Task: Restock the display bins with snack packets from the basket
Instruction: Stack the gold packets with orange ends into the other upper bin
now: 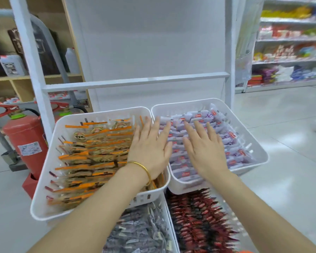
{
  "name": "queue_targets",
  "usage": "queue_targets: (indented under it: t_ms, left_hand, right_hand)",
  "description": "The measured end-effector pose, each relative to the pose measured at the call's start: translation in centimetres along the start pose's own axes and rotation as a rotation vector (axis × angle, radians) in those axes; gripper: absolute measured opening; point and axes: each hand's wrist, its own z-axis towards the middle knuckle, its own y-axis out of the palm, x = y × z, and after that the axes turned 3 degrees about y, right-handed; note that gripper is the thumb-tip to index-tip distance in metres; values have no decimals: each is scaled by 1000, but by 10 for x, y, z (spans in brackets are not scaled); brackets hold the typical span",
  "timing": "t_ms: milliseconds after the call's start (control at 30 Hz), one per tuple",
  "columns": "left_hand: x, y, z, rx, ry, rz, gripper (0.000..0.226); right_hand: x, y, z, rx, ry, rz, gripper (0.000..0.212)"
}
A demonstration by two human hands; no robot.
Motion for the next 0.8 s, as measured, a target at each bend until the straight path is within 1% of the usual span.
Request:
queue_targets:
  t_ms: [33, 100, 200, 300, 567, 700, 767, 800]
  left_hand:
    - [15, 3, 11, -20, 30, 10, 57]
    - [35, 10, 33, -86, 42, 45, 58]
    - [42, 19, 61, -180, 1, 131, 62]
    - [38, 26, 76, -270, -62, 186, 65]
    - [43, 31, 85, -368, -149, 287, 68]
    - [48, 31, 92, -413, -184, 241, 67]
    - [50, 32, 94, -403, -197, 224, 66]
    - [51, 32, 94, -378, -203, 202, 65]
  right_hand:
    - [19, 1, 4, -69, 62, -47, 63]
    - [52, 2, 15, -165, 110, -126, 61]
    - [77, 5, 31, -306, 90, -166, 66]
    - [88, 10, 39, -388, 84, -198, 69]
    - [94, 13, 40, -420, 44, -212, 70]
    - [95, 12, 40, -431, 44, -206, 69]
    - [94, 12, 39, -419, 46, -202, 69]
    - [93, 11, 40, -385, 48, -189, 68]
